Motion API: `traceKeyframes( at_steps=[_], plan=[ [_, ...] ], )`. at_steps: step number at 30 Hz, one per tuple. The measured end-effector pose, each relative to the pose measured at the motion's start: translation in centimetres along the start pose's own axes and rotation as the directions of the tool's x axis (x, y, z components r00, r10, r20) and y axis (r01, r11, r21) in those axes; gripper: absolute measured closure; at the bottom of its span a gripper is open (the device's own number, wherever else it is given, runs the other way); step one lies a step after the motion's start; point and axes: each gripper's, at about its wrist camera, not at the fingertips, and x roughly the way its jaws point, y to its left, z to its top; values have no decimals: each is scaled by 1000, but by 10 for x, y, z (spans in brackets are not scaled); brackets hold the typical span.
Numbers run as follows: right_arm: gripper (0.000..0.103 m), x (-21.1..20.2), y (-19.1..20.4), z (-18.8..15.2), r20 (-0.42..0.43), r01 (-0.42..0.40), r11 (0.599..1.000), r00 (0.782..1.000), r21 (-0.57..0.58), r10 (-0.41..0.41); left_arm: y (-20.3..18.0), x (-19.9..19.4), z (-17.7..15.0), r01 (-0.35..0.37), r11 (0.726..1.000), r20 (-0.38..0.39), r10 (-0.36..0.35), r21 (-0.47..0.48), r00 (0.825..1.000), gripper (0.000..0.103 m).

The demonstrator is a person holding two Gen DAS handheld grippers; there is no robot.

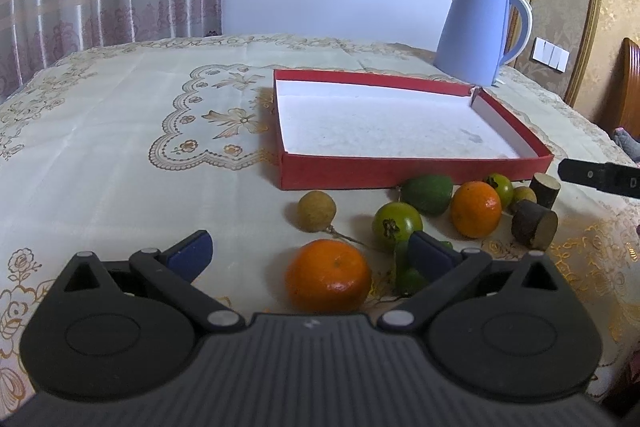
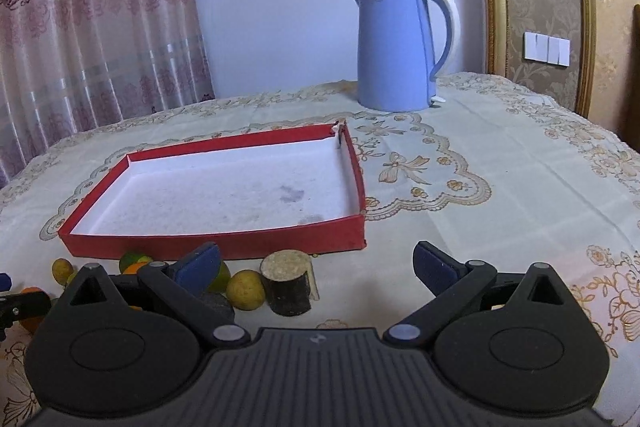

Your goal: Organize fruits

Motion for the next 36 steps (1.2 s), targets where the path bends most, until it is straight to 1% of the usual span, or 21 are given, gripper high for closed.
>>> traceKeyframes(
  at_steps=[5, 9, 11, 14, 15, 17, 19, 21, 24, 29, 32, 35, 36],
  plan=[
    [0, 2, 3, -1, 4, 10, 1000, 1000, -27, -9, 0, 1, -1, 10, 1000, 5, -10, -6, 1000, 0],
    [0, 7, 1, 0, -12, 13, 1000, 1000, -25, -13, 1, 2, -1, 14, 1000, 8, -14, -5, 1000, 0],
    [0, 6, 1, -1, -13, 12, 999, 1000, -48, -13, 3, 3, -2, 20, 1000, 10, -20, -11, 1000, 0],
    [0, 5, 1, -7, -1, 47, 993, 999, -108, -48, 5, 3, -5, 30, 1000, 22, -29, -9, 999, 0],
    [0, 7, -1, -9, 1, 68, 992, 998, -109, -68, 6, 3, -5, 32, 999, 25, -32, -10, 999, 0],
    [0, 12, -11, -10, -24, 87, 993, 996, -82, -89, 7, 3, -6, 39, 999, 26, -38, -18, 999, 0],
    [0, 16, -19, -9, -47, 79, 996, 996, -43, -81, 8, 4, -5, 43, 999, 24, -42, -23, 999, 0],
    [0, 17, -23, -8, -55, 69, 997, 996, -30, -70, 7, 3, -5, 40, 999, 28, -39, -15, 999, 0],
    [0, 16, -20, -7, -38, 79, 995, 996, -53, -81, 3, 0, -7, 33, 999, 47, -34, 17, 998, 0],
    [0, 14, -14, -7, -26, 75, 994, 997, -84, -78, -1, -6, -8, 70, 996, 74, -73, 52, 995, 0],
    [0, 14, -10, -7, -22, 72, 993, 997, -96, -74, -5, -5, -9, 34, 996, 73, -40, 77, 997, 0],
    [0, 13, -10, -7, -20, 68, 994, 997, -90, -70, -1, -3, -9, 38, 997, 61, -42, 68, 997, 0],
    [0, 13, -10, -7, -19, 68, 994, 997, -88, -70, 0, -4, -9, 28, 997, 63, -32, 68, 998, 0]
  ],
)
